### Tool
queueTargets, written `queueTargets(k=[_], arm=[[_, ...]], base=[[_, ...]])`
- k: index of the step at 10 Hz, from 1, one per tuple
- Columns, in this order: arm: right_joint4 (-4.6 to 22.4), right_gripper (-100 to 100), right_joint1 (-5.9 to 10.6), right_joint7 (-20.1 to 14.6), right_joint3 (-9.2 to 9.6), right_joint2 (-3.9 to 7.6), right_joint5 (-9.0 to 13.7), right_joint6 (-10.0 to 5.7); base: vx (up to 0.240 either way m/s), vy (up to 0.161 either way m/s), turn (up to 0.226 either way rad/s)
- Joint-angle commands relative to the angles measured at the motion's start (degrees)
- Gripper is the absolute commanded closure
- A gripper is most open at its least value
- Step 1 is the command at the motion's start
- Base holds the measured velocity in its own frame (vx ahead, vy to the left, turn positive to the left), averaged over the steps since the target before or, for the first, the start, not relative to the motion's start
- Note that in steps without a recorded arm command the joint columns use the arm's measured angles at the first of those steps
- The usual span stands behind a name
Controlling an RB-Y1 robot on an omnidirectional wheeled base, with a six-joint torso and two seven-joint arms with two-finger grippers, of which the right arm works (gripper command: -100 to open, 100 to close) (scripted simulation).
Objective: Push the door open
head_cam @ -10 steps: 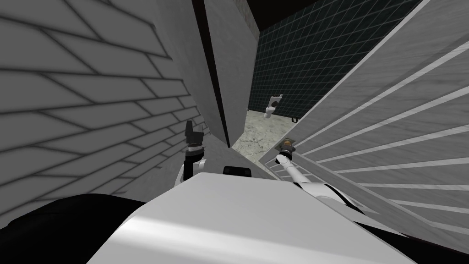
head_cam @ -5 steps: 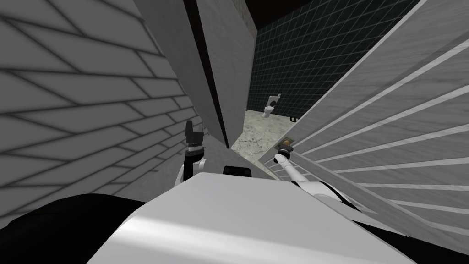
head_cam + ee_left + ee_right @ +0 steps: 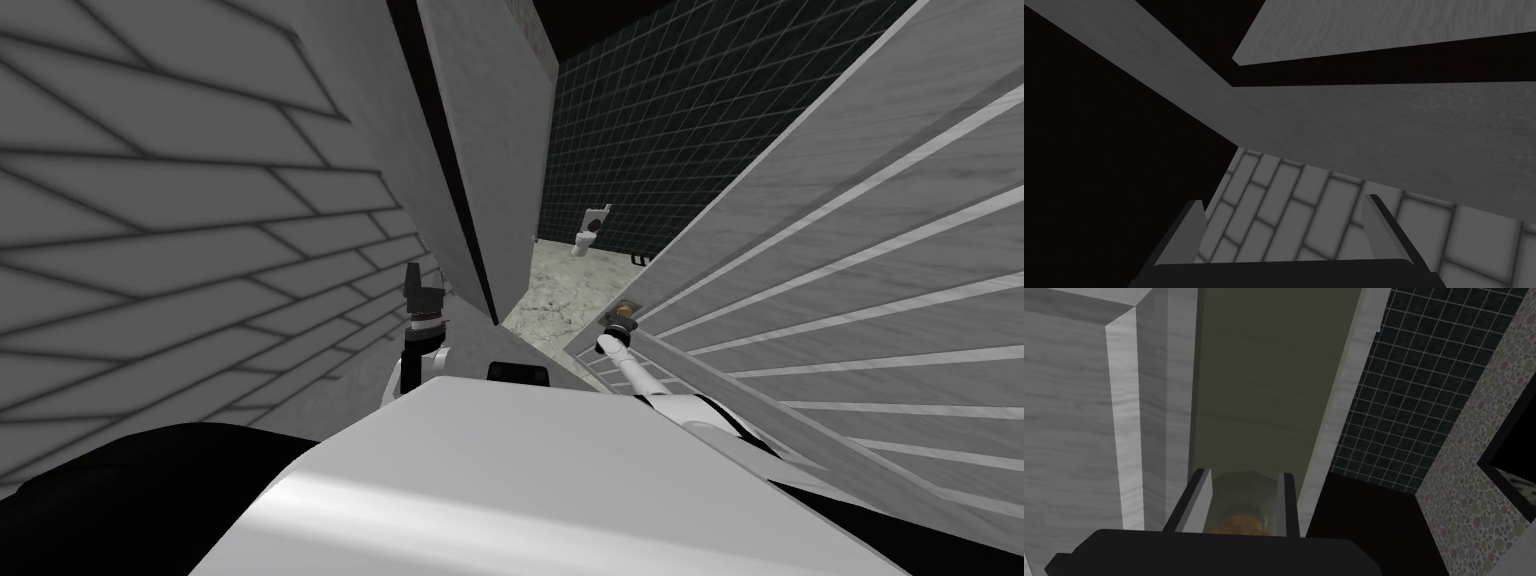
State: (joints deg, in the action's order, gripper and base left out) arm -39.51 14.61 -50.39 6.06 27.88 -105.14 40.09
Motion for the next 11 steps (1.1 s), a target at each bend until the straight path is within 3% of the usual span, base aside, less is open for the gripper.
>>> queueTargets(k=[1, 4, 7, 9, 11], arm=[[0.5, 100, 0.96, -2.5, -0.04, 0.73, 0.2, 1.06], [1.0, 100, 2.10, -9.0, 1.43, 0.06, 2.6, 2.31], [1.3, 100, 2.87, -13.5, 2.41, -0.39, 4.2, 3.15], [1.3, 100, 2.87, -14.4, 2.41, -0.39, 4.2, 3.15], [1.6, 100, 3.63, -18.7, 3.39, -0.83, 5.8, 3.99]], base=[[0.043, -0.015, -0.022], [0.069, -0.032, -0.062], [0.071, -0.035, -0.044], [0.043, -0.024, -0.012], [0.044, -0.017, -0.049]])
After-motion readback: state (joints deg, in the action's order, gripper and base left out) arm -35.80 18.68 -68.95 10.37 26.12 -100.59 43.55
